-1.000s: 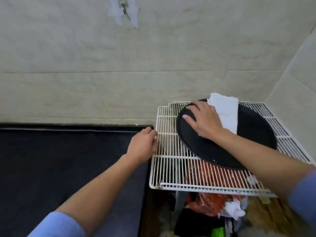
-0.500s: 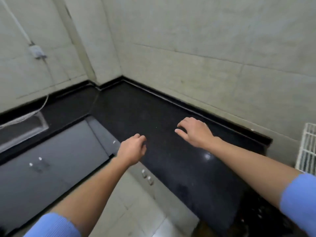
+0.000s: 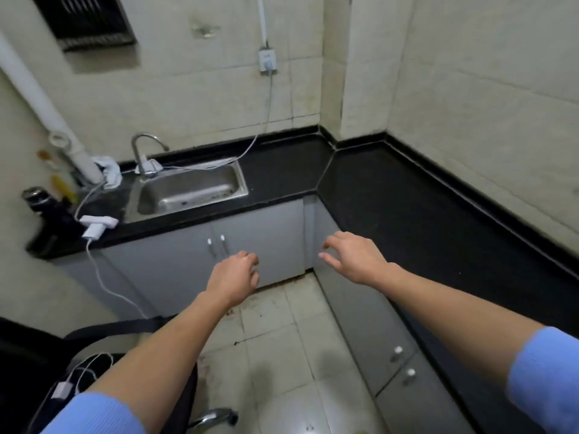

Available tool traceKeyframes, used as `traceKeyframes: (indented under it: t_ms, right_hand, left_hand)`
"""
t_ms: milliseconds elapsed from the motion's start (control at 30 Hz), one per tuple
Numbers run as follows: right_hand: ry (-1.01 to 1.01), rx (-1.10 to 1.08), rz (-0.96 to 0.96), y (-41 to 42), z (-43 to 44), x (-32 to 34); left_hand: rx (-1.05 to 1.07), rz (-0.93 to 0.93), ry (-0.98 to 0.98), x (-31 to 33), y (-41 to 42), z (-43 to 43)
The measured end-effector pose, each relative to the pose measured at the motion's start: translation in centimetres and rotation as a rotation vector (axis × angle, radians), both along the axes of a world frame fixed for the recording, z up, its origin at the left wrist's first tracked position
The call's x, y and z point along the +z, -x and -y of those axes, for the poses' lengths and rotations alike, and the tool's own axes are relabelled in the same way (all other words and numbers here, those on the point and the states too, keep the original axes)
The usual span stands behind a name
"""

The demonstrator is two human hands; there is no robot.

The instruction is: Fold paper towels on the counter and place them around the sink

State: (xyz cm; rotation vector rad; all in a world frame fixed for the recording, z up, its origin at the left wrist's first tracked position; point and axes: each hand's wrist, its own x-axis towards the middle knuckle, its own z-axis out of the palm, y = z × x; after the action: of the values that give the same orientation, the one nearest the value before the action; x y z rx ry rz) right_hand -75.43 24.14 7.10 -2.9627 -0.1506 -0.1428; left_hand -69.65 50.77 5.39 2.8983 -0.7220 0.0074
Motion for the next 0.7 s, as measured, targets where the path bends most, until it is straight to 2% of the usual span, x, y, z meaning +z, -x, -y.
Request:
traceKeyframes:
  t_ms: [167,400,533,700]
  right_hand:
    - [0.011,0.136,-0.038,-9.7,-4.0,-1.7]
    - [0.01,0.324,-0.067,-25.7,-8.9,-3.5]
    - [0.029,0.442,-0.065,-35.4,-11.7,-2.8]
    - [0.052,0.581,-0.073,-44.0,-16.5,-2.0]
  left_hand:
    - [0.115,-0.049,-0.015,-2.2,-5.4,-4.8]
    - [0.312,-0.044,-0.061,-2.5,-16.9,-9.7]
    - [0.476,-0.062,0.006,-2.0,-23.5,-12.1]
    - [0.624,-0.091,0.045,-1.8,-27.9,-15.7]
